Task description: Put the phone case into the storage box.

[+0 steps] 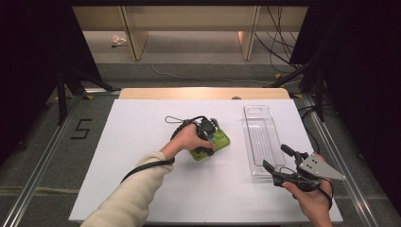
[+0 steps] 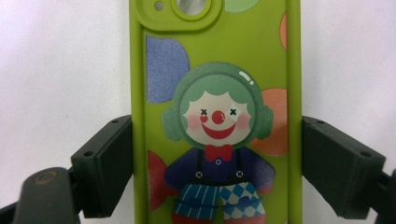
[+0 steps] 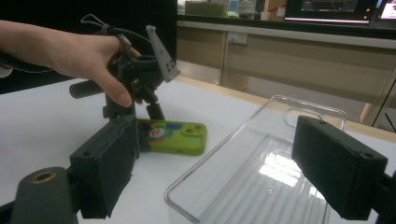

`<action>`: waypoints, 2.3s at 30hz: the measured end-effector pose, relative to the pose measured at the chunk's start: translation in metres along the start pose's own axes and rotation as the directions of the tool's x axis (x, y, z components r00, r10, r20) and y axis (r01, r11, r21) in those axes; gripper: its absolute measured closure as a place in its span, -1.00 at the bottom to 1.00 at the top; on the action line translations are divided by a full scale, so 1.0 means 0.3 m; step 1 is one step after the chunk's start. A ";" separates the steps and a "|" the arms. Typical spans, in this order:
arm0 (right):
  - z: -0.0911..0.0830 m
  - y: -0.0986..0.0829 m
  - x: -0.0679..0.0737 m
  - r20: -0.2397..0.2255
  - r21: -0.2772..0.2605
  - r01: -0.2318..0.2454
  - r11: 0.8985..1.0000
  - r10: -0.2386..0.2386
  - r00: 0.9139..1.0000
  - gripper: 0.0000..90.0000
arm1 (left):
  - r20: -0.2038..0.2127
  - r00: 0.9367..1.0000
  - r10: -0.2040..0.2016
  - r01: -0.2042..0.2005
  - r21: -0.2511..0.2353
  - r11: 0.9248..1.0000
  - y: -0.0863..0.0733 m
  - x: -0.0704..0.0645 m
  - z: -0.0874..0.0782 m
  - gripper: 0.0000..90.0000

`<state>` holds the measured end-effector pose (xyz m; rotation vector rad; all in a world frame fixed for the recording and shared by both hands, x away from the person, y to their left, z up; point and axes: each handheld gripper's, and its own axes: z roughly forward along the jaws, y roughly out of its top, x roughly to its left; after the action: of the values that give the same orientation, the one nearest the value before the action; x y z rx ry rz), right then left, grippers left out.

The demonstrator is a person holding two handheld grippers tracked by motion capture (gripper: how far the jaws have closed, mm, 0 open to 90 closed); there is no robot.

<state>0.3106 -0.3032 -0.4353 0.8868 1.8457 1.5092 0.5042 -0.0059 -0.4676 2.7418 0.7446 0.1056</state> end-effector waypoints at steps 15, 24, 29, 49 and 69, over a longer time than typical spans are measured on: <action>-0.001 0.001 -0.001 0.003 -0.002 -0.001 1.000 0.001 1.000 -0.64 | -0.003 1.000 -0.001 0.001 0.002 1.000 0.001 -0.002 -0.001 -0.64; -0.001 0.000 -0.001 0.004 -0.003 -0.001 1.000 0.001 1.000 -0.64 | -0.001 1.000 -0.002 0.002 -0.003 1.000 -0.001 -0.003 -0.001 -0.63; -0.001 0.001 0.000 0.002 -0.003 -0.002 1.000 0.002 1.000 -0.64 | -0.001 1.000 0.000 0.000 -0.006 1.000 -0.002 -0.003 -0.002 -0.63; -0.001 0.000 -0.001 0.005 -0.004 -0.002 1.000 0.002 1.000 -0.64 | -0.035 0.999 -0.001 -0.003 -0.097 0.995 -0.026 -0.018 -0.053 -0.63; 0.003 -0.002 0.003 0.005 0.001 0.000 1.000 0.000 1.000 -0.64 | -0.072 0.997 -0.031 0.015 -0.218 0.976 -0.090 -0.038 -0.132 -0.63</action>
<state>0.3106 -0.3019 -0.4361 0.8898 1.8432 1.5049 0.4756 0.0210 -0.4379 2.5327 0.7379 0.2701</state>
